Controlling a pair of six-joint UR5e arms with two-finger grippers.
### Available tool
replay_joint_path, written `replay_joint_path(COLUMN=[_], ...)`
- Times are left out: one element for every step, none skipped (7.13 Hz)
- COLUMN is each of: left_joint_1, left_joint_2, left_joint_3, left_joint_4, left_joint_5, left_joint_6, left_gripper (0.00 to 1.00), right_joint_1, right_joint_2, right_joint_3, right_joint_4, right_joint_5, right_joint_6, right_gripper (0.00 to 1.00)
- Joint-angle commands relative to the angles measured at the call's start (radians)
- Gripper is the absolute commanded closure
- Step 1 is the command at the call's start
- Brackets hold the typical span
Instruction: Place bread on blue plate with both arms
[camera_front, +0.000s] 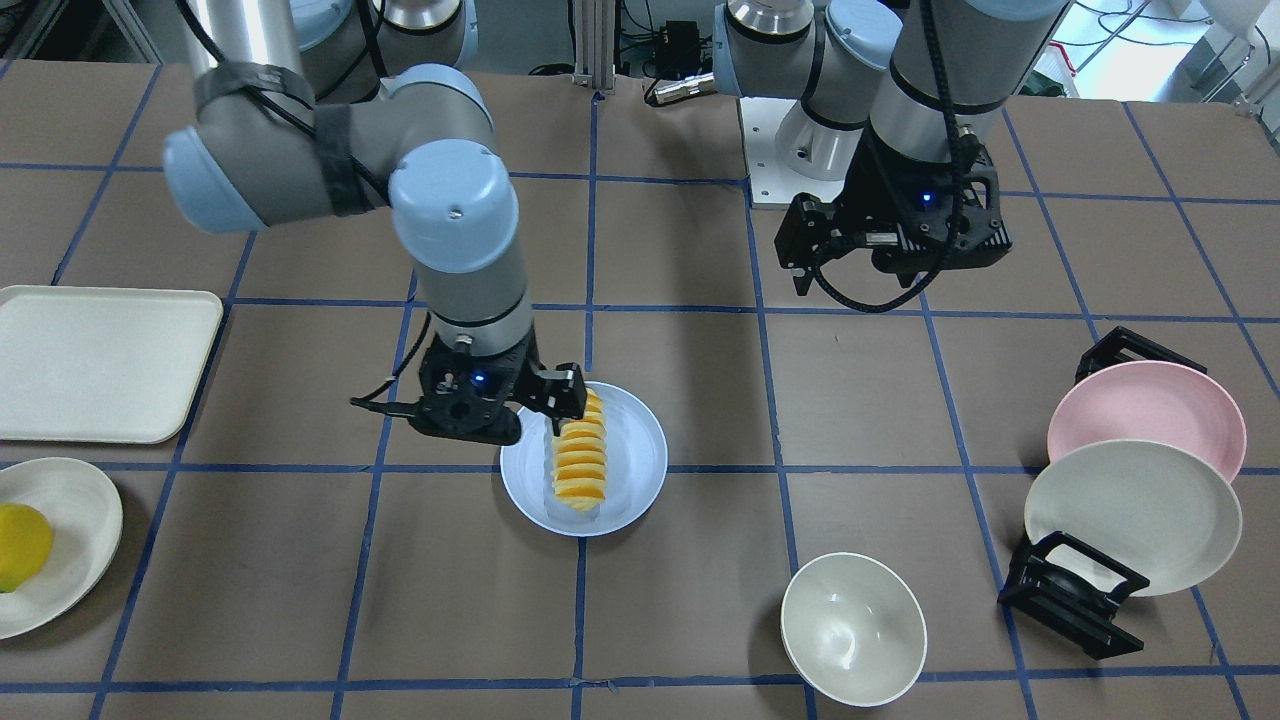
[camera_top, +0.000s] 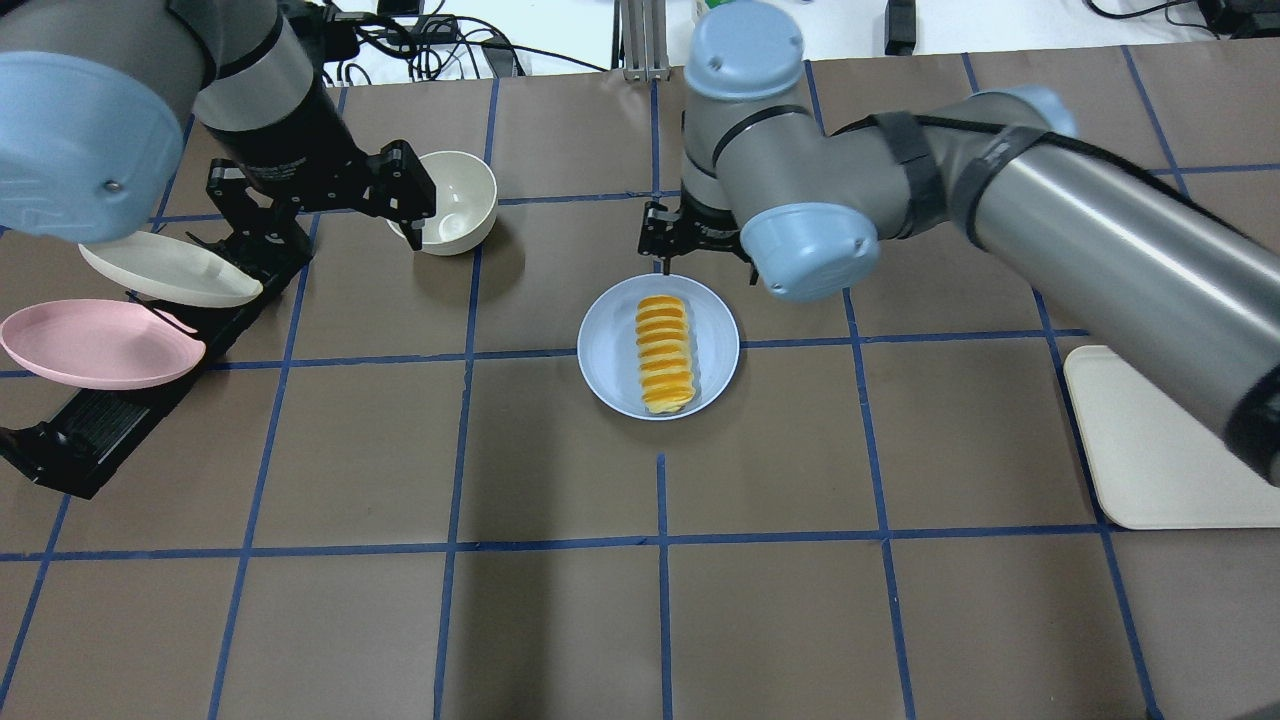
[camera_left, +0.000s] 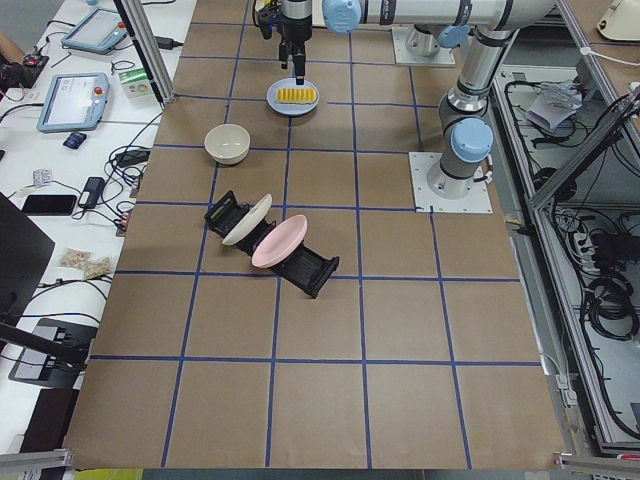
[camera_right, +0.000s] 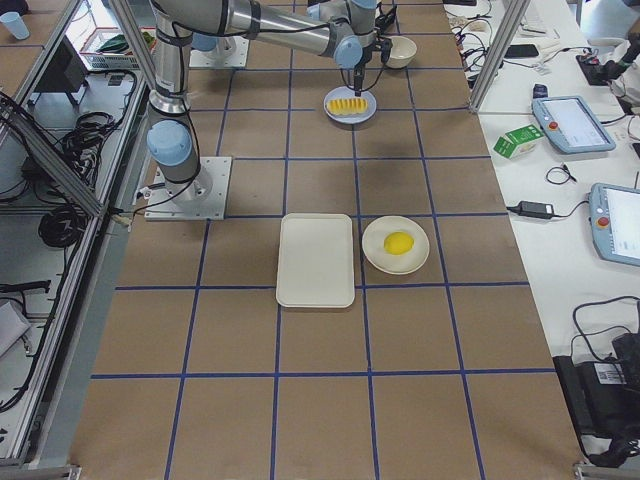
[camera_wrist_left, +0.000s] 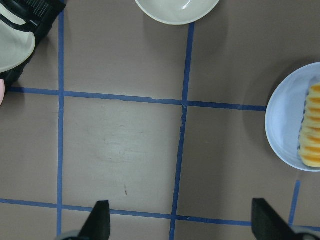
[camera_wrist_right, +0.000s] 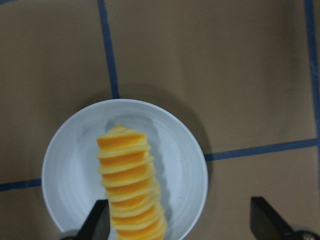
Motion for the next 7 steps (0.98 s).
replay_joint_path(left_joint_1=[-0.023, -0.023, -0.023, -0.022, -0.022, -0.023, -0.023], left_joint_2=[0.001, 0.004, 0.005, 0.005, 0.005, -0.001, -0.001], left_joint_3=[-0.012, -0.015, -0.015, -0.015, -0.015, -0.015, -0.015], left_joint_4=[0.086, 0.088, 0.088, 0.086, 0.088, 0.089, 0.089], left_joint_5=[0.016, 0.015, 0.015, 0.015, 0.013, 0.010, 0.012], left_joint_6=[0.015, 0.015, 0.015, 0.015, 0.014, -0.003, -0.004], left_gripper=[0.00, 0.00, 0.00, 0.00, 0.00, 0.00, 0.00], right_joint_1=[-0.152, -0.181, -0.183, -0.189, -0.195, -0.227, -0.270], right_joint_2=[-0.180, -0.237, -0.297, -0.312, -0.312, -0.309, -0.314], right_joint_3=[0.004, 0.003, 0.004, 0.006, 0.006, 0.006, 0.015], right_joint_4=[0.202, 0.304, 0.358, 0.379, 0.376, 0.379, 0.388], right_joint_5=[-0.005, -0.008, -0.010, -0.008, -0.011, -0.007, -0.005], right_joint_6=[-0.153, -0.179, -0.181, -0.211, -0.246, -0.251, -0.244], right_gripper=[0.00, 0.00, 0.00, 0.00, 0.00, 0.00, 0.00])
